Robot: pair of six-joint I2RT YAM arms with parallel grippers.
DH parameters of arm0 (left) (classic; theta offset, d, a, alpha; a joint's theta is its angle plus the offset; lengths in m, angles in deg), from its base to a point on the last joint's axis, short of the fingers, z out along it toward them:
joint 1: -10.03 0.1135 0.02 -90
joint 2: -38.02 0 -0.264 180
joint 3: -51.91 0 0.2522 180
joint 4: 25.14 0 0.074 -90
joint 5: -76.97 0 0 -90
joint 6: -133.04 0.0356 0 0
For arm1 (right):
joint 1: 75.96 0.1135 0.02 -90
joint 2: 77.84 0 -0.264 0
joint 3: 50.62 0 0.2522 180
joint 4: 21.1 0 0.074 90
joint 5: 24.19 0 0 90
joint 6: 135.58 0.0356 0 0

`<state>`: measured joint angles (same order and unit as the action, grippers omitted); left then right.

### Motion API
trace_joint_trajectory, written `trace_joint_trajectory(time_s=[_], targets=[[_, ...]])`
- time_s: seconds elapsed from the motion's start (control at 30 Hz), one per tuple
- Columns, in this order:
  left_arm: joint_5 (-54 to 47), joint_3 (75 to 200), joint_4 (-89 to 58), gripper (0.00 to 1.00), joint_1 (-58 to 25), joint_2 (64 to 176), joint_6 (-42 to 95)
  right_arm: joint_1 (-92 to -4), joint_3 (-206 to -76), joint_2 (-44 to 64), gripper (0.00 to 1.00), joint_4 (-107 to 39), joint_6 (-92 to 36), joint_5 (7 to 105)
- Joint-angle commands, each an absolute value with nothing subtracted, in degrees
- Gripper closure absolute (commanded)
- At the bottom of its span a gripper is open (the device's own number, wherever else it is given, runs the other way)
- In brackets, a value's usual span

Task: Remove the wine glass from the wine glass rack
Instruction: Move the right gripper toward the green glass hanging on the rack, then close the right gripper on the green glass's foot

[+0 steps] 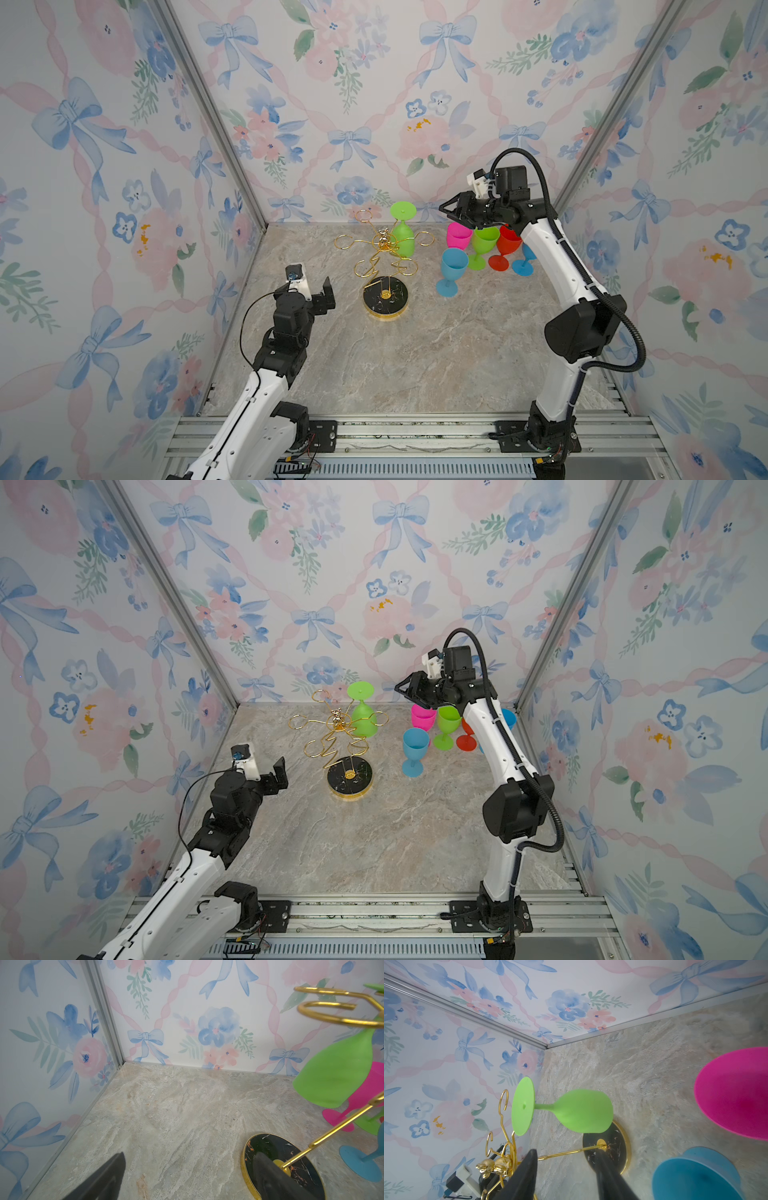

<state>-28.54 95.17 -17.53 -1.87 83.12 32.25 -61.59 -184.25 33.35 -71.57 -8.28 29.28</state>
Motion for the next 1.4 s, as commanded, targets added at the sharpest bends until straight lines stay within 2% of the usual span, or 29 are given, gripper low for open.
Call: trace_joint_trajectory(time_s=[0.0, 0.67, 1.37], targets=[[-27.7, 94.6, -18.0, 0.02, -1.4, 82.8, 31.4, -60.7, -184.5, 35.2, 0.54, -65.1, -2.8, 23.8], [-27.2, 94.5, -18.1, 0.02, -1.3, 82.9, 31.4, -57.9, -189.3, 41.7, 0.57, -60.7, 2.6, 18.0], [-26.8, 94.7, -18.1, 0.02, -1.3, 82.9, 31.6, -56.1, -193.8, 45.9, 0.62, -61.8, 4.1, 16.6]])
